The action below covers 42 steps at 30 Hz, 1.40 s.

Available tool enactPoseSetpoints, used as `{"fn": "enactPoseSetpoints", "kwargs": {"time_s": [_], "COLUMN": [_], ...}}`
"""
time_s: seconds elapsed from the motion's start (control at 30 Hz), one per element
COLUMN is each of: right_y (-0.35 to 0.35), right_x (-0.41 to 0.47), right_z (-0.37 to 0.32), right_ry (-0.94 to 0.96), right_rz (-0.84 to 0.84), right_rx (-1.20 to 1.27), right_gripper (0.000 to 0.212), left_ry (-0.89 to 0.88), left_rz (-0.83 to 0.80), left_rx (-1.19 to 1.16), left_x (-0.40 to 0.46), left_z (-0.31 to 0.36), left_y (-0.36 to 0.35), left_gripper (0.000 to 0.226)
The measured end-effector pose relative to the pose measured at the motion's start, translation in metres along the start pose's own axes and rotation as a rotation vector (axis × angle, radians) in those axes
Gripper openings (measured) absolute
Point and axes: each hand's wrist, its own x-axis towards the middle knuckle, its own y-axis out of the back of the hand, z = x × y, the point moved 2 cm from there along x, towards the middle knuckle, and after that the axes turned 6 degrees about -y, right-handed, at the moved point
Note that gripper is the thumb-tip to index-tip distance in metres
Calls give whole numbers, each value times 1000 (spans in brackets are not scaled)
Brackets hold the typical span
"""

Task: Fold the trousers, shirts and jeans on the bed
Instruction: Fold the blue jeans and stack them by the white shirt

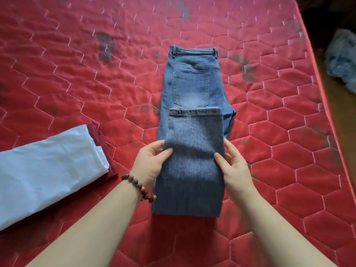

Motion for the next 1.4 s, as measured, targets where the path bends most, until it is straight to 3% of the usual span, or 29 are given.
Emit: {"fn": "enactPoseSetpoints", "kwargs": {"time_s": [0.17,0.23,0.27,0.37,0.43,0.5,0.6,0.7,0.87,0.97,1.07,1.23,1.3,1.4], "right_y": [-14,-14,-13,-2,4,4,-3,-4,0,0,4,3,3,8], "right_x": [89,125,140,164,168,172,171,170,190,208,217,216,208,185], "right_z": [-45,-39,-29,12,24,24,14,4,-13,-3,8,8,6,10], "right_ry": [83,51,1,-245,-318,-274,-180,-58,42,-40,-123,-124,-143,-232], "right_rz": [-71,5,53,176,217,215,146,140,193,203,253,299,358,330], "right_rx": [9,-107,-212,-364,-324,-372,-456,-509,-322,-407,-398,-342,-433,-641], "right_gripper": [41,35,33,25,19,18,16,22,24,20,9,8,14,26], "left_ry": [-106,-74,-16,164,163,127,77,15,-128,-64,34,-41,-45,87], "left_rz": [70,138,148,154,180,141,87,166,233,259,260,299,314,196], "left_rx": [-84,61,210,438,466,475,455,443,369,498,514,626,746,908], "left_x": [85,121,134,149,153,157,159,158,176,185,191,184,173,152], "left_z": [32,18,5,-36,-45,-42,-35,-25,-8,-17,-25,-17,-13,-21], "left_y": [-8,-3,1,16,20,20,14,10,6,4,6,0,-3,6], "left_gripper": [20,15,23,31,17,6,17,19,28,15,21,20,15,36]}}
